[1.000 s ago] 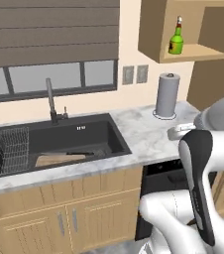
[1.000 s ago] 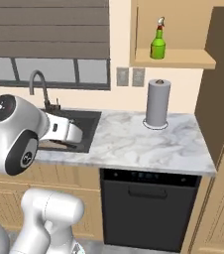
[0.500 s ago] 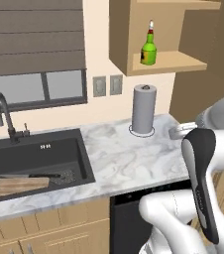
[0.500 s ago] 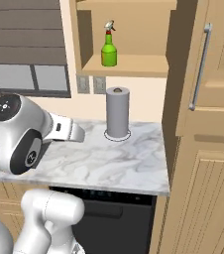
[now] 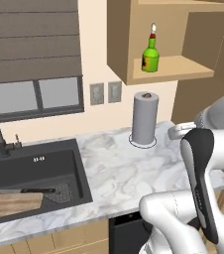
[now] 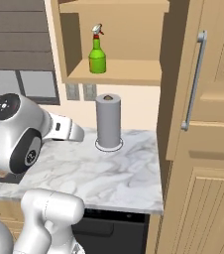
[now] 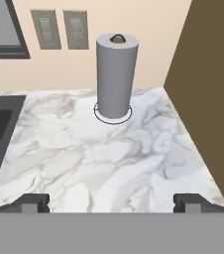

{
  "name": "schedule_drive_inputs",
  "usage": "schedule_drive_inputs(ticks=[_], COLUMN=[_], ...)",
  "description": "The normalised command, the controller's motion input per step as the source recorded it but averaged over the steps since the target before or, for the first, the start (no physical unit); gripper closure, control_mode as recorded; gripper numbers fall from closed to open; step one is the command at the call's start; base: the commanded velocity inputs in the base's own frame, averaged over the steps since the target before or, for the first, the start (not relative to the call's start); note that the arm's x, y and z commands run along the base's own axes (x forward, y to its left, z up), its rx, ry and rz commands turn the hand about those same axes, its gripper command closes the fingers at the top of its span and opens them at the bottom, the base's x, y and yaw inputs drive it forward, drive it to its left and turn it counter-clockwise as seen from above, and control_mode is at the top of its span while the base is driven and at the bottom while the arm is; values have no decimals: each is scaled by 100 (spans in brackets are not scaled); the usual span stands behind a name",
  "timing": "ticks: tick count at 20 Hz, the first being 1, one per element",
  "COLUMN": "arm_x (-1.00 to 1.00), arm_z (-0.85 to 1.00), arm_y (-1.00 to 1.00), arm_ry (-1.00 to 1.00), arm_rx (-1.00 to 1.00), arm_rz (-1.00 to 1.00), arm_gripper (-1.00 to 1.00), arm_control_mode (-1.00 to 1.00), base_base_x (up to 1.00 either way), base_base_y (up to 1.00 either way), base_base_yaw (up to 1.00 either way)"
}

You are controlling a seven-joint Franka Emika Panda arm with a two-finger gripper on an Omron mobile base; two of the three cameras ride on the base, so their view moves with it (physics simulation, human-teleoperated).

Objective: Move the cutting board and knife to the sink. Then move spray from the cabinet to the counter.

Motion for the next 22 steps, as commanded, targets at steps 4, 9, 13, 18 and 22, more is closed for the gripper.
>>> schedule_drive_inputs(ticks=[4,9,13,18,22], arm_x=[0,0,0,0,0], arm_z=[0,0,0,0,0], arm_y=[0,0,0,0,0], arm_ry=[0,0,0,0,0], arm_rx=[0,0,0,0,0], arm_rz=[0,0,0,0,0], arm_gripper=[-100,-100,-100,-100,-100], arm_control_mode=[100,100,100,100,100], base_base_x=[51,50,24,0,0], base_base_y=[0,-5,-2,0,0], base_base_yaw=[-13,0,0,0,0])
